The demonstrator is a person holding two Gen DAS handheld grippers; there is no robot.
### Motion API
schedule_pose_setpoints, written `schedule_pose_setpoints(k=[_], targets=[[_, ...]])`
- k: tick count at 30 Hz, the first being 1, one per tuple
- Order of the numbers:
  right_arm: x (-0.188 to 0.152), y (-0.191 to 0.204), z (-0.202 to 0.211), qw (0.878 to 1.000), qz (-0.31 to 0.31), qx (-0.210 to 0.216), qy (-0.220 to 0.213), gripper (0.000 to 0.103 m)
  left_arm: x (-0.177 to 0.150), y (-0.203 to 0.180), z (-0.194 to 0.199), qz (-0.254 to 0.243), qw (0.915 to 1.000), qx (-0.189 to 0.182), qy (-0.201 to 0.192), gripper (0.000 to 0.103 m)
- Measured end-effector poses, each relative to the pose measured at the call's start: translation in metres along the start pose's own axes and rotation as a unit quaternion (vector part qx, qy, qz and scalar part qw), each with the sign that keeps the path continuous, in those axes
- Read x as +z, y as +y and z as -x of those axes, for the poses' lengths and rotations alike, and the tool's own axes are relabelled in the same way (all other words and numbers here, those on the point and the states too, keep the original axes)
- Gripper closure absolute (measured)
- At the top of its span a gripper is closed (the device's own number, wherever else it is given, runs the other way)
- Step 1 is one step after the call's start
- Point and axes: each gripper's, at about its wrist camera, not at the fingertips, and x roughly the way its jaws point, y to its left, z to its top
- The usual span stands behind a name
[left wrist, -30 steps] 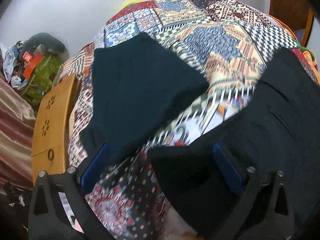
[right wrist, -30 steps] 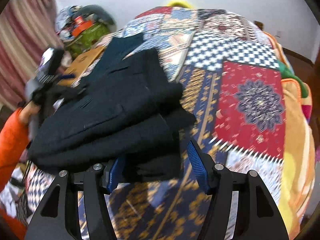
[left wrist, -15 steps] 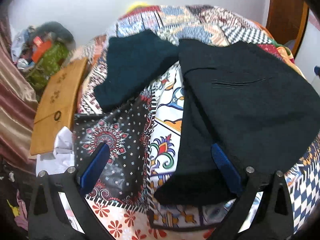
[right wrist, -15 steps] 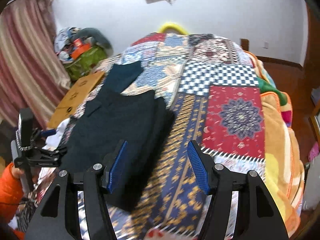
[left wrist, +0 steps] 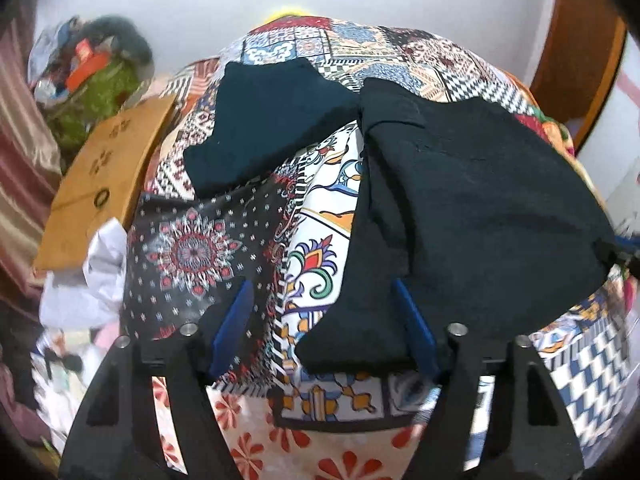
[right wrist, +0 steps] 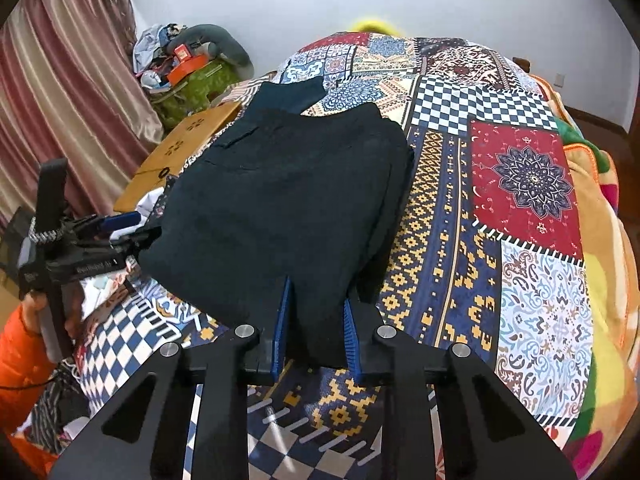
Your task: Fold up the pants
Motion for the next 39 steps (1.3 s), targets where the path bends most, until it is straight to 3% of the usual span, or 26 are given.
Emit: schedule_pose_setpoints(k=[6,10,18,22,26,29,31,36,39], targets=[[0.02,-0.002,0.009,1.0,0.002,0.016,0.023,0.08,0.026,-0.008,0.022,-0.044,0.9985,0.017,-0.025,0.04],[0.038,-0.002,0.011,1.0,0.023,0.01,0.015,0.079,0.066,-0.004,0.028,-0.045,0.9977,-0.012,-0.049,0.039],[0.071,-0.024,0.001,0.999,0.022,-0.012,0.025,0.076,0.126,-0.024,-0.013,-0.063,0.9959,-0.057,-0.032,0.039],[0.081,-0.04,-0.001,0.998,0.031,-0.061,0.011,0.062,0.143,-0.036,-0.04,-0.076,0.9942,-0.075,-0.018,0.04],[0.105,-0.056,-0.014,0.999,0.021,-0.044,-0.01,0.062,0.151,-0.041,-0.067,-0.083,0.9939,-0.073,0.001,0.04],[0.126,-0.058,-0.04,0.999,0.026,-0.008,-0.018,0.062,0.153,-0.042,-0.088,-0.084,0.994,-0.068,0.018,0.04],[0.141,-0.06,-0.066,1.0,0.027,0.013,0.001,0.062,0.153,-0.043,-0.096,-0.088,0.9942,-0.058,0.022,0.04],[0.157,-0.051,-0.122,0.996,0.057,0.02,0.062,0.082,0.152,-0.042,-0.108,-0.087,0.9945,-0.054,0.024,0.038],[0.152,-0.044,-0.131,0.994,0.092,-0.001,0.055,0.085,0.151,-0.039,-0.115,-0.08,0.9951,-0.054,0.022,0.036]])
